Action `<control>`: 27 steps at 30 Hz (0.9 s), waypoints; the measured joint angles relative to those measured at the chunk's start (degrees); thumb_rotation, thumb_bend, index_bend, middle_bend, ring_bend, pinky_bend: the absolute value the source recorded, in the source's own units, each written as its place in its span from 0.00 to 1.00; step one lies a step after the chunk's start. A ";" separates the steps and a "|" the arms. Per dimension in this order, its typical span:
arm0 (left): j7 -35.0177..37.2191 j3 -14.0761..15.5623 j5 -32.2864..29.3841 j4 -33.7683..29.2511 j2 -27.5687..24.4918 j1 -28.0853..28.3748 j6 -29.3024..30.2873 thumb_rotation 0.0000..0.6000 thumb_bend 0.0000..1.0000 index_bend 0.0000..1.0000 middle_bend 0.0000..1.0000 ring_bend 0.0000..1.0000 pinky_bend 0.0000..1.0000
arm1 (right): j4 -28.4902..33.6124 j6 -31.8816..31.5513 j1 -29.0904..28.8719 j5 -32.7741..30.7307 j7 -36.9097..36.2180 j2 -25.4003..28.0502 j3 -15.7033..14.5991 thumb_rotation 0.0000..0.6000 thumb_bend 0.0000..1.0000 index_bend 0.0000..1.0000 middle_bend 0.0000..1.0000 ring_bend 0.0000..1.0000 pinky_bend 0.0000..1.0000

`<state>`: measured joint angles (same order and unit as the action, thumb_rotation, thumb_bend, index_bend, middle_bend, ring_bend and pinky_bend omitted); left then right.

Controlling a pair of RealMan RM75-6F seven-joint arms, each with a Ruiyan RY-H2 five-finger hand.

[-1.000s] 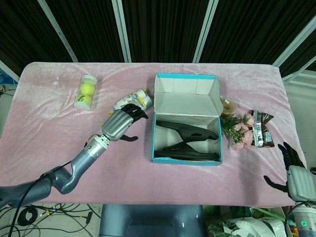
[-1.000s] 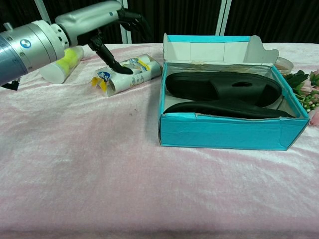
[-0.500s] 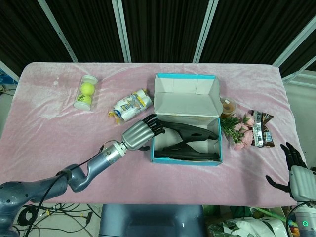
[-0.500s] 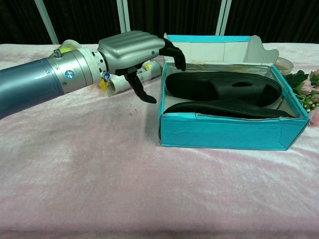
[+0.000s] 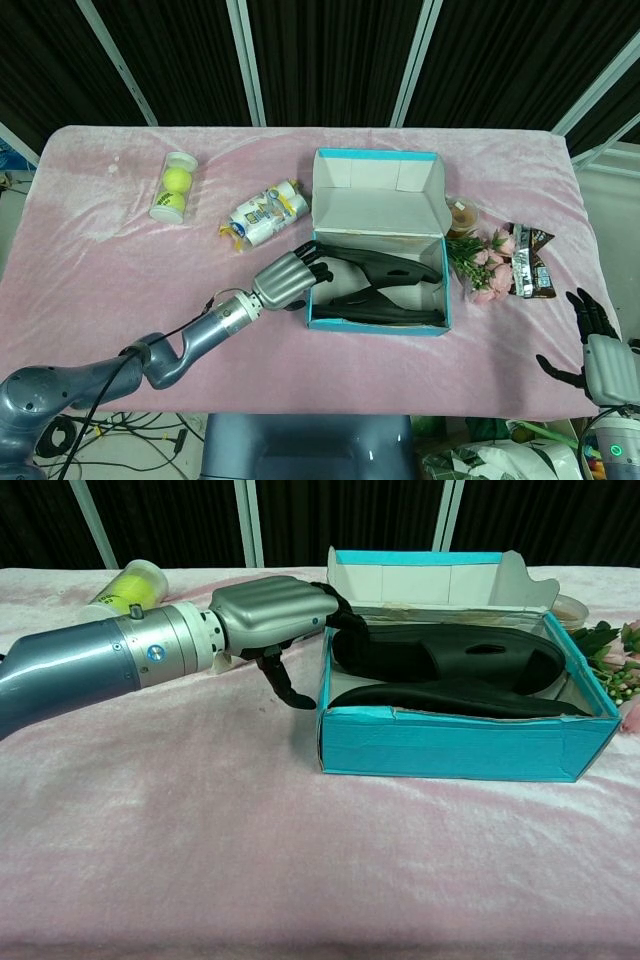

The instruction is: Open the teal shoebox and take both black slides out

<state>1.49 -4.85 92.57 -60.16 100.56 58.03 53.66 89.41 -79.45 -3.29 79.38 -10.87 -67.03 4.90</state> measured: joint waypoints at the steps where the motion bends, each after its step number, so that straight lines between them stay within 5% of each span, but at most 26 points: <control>1: -0.21 0.18 -0.07 -0.63 -0.40 -0.02 -0.24 1.00 0.30 0.42 0.43 0.19 0.09 | -0.02 0.07 -0.03 -0.02 -0.05 -0.01 0.01 1.00 0.10 0.00 0.00 0.02 0.21; 17: -1.57 6.15 2.36 -11.72 -10.43 -5.50 4.39 1.00 0.30 0.47 0.47 0.22 0.09 | -0.05 0.58 -0.95 0.62 0.05 -0.39 0.32 1.00 0.10 0.00 0.00 0.02 0.21; 27: -3.49 8.89 2.30 -20.06 -15.66 -9.47 6.15 1.00 0.01 0.23 0.27 0.18 0.09 | -0.69 1.19 -1.58 1.09 -0.56 -0.93 0.24 1.00 0.10 0.00 0.00 0.02 0.21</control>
<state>-1.99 4.04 94.87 -80.22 84.91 48.56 59.81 88.72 -78.26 -4.87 80.47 -11.43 -67.96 5.14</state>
